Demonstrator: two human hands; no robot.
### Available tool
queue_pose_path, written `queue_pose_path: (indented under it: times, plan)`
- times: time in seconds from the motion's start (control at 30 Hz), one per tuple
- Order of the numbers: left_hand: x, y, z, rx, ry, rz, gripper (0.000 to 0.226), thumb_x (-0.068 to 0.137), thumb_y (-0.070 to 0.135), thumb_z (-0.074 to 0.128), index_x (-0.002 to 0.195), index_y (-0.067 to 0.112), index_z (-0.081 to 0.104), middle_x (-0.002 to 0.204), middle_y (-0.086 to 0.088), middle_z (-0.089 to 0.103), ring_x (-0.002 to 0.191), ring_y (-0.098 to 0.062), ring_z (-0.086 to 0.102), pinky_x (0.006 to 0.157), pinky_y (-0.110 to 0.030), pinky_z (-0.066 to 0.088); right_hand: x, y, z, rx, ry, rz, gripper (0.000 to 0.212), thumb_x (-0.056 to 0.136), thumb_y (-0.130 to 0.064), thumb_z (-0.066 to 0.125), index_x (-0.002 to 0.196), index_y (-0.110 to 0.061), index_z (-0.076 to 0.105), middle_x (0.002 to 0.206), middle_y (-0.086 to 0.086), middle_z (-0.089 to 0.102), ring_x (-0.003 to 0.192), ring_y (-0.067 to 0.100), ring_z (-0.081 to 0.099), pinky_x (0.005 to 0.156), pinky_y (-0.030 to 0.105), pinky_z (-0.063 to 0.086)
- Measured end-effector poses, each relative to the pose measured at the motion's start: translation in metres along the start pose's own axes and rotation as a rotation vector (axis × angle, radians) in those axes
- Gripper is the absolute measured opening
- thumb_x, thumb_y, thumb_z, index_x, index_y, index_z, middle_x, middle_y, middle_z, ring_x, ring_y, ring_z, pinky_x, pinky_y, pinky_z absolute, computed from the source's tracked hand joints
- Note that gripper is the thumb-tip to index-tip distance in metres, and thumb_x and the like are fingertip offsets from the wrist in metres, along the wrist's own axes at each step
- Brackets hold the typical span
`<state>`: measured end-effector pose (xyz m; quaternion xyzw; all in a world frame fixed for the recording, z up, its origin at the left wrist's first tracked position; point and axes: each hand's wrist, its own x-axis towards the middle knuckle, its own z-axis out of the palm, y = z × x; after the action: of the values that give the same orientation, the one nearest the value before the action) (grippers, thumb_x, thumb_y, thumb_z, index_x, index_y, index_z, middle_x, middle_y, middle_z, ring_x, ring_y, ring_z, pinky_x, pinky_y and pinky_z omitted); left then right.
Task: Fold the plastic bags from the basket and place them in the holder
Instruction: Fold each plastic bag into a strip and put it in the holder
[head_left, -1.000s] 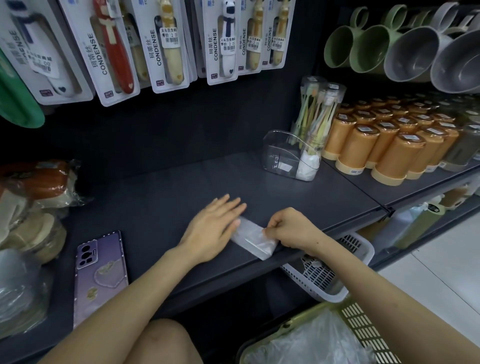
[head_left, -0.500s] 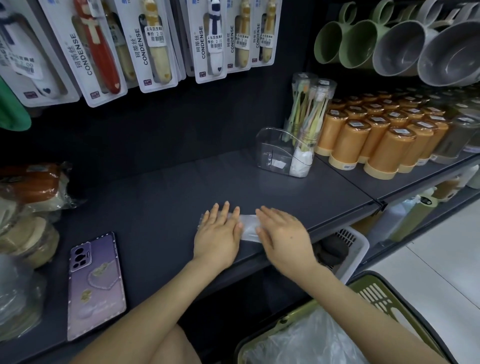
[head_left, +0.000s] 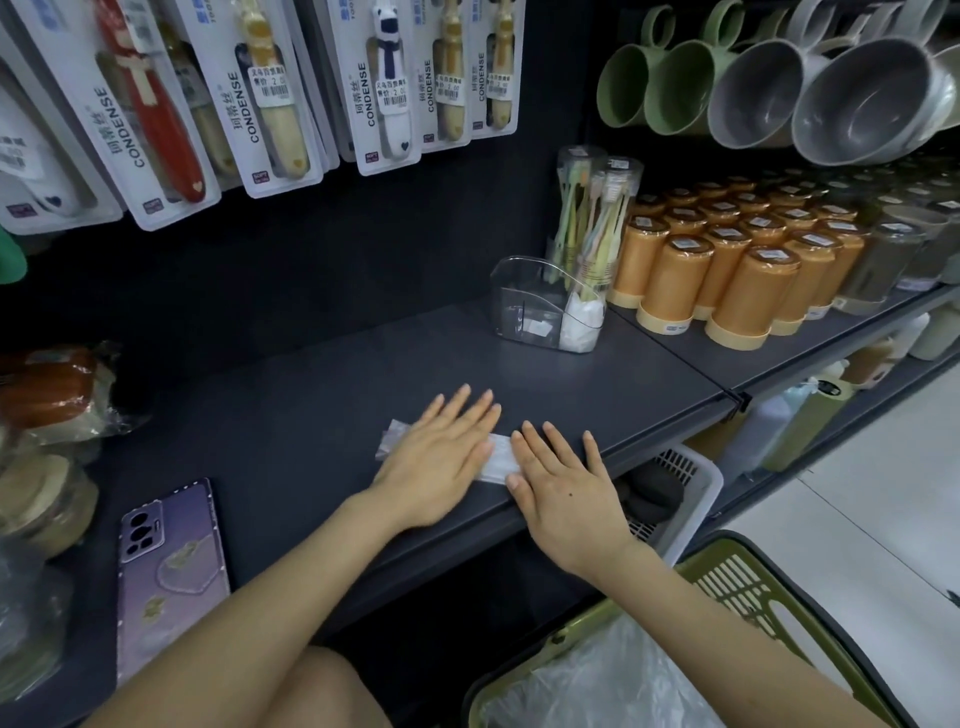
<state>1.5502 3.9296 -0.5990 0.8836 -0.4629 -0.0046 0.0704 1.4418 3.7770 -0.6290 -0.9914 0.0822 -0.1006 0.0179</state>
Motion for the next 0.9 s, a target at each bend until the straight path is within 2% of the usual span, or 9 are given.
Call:
queue_pose_path:
  times: [0.17,0.3,0.4,0.47,0.53,0.57,0.63,0.77,0.9]
  plan:
    - [0.0,-0.029,0.015,-0.068,-0.096,-0.006,0.089,0.069,0.071,-0.031,0.146,0.031,-0.01,0.152,0.017,-0.014,0.141,-0.003,-0.019,0.1,-0.009,-0.029,-0.001,0.001,-0.001,0.027,-0.05,-0.021,0.078,0.1,-0.049,-0.005,0.137,-0.012,0.053,0.141,0.002,0.052,0.134,0.022,0.045,0.109,0.051,0.02]
    - [-0.006,-0.042,0.013,-0.061,-0.136,-0.037,0.087,0.065,0.073,-0.035,0.14,0.034,-0.017,0.15,0.019,-0.017,0.141,-0.002,-0.021,0.109,-0.017,-0.023,-0.005,0.012,-0.009,0.064,-0.119,-0.062,0.104,0.076,-0.064,-0.034,0.153,-0.019,0.02,0.159,-0.005,0.019,0.149,0.016,0.01,0.114,0.046,-0.01]
    - [-0.007,-0.039,0.014,-0.046,-0.125,-0.04,0.088,0.064,0.071,-0.036,0.141,0.033,-0.017,0.15,0.018,-0.018,0.144,-0.004,-0.02,0.115,-0.023,-0.018,-0.007,0.017,-0.015,0.134,-0.161,0.01,0.115,0.065,-0.067,-0.042,0.154,-0.022,0.017,0.161,-0.007,0.012,0.149,0.012,0.003,0.117,0.043,-0.012]
    - [-0.008,-0.039,0.015,-0.04,-0.11,-0.038,0.089,0.065,0.07,-0.037,0.143,0.032,-0.016,0.151,0.018,-0.017,0.145,-0.006,-0.019,0.116,-0.024,-0.016,-0.008,0.011,-0.018,0.267,-0.029,0.172,0.111,0.078,-0.07,-0.025,0.14,-0.015,0.048,0.152,0.004,0.039,0.144,0.022,0.028,0.119,0.045,0.01]
    - [-0.007,-0.039,0.016,-0.034,-0.087,-0.041,0.085,0.072,0.067,-0.032,0.146,0.03,-0.014,0.154,0.016,-0.016,0.145,-0.007,-0.019,0.116,-0.025,-0.016,-0.006,0.001,-0.015,0.24,0.224,0.292,0.078,0.093,-0.063,0.016,0.095,-0.009,0.072,0.108,0.011,0.067,0.106,0.034,0.059,0.095,0.046,0.041]
    - [-0.007,-0.038,0.016,-0.032,-0.088,-0.049,0.079,0.078,0.063,-0.026,0.148,0.029,-0.012,0.156,0.014,-0.014,0.145,-0.007,-0.019,0.116,-0.025,-0.015,-0.006,-0.004,-0.015,0.179,0.326,0.32,0.058,0.091,-0.055,0.036,0.078,-0.01,0.071,0.089,0.009,0.066,0.087,0.034,0.061,0.08,0.042,0.045]
    - [-0.008,-0.037,0.015,-0.036,-0.104,-0.072,0.073,0.086,0.059,-0.014,0.151,0.026,-0.007,0.159,0.01,-0.011,0.146,-0.008,-0.017,0.117,-0.025,-0.014,-0.003,-0.017,-0.016,0.138,0.312,0.391,0.034,0.079,-0.044,0.061,0.068,-0.014,0.07,0.078,0.005,0.06,0.077,0.031,0.056,0.072,0.038,0.042]
    - [-0.013,-0.031,0.008,-0.233,-0.047,-0.137,0.08,0.086,0.063,-0.006,0.154,0.022,0.006,0.161,0.007,0.004,0.142,0.0,-0.008,0.114,-0.017,-0.01,0.007,-0.027,-0.025,0.39,0.144,0.6,0.014,0.086,-0.03,0.062,0.082,-0.023,0.073,0.092,-0.003,0.057,0.096,0.024,0.05,0.08,0.032,0.029]
    - [-0.019,-0.021,-0.015,-0.658,0.09,-0.38,0.046,0.102,0.039,0.038,0.147,0.027,0.036,0.156,0.005,0.026,0.147,-0.01,0.006,0.115,-0.022,0.004,0.006,-0.02,-0.037,0.767,0.215,0.558,0.013,0.088,-0.022,0.063,0.075,-0.02,0.064,0.075,-0.008,0.062,0.082,0.019,0.059,0.076,0.031,0.044]
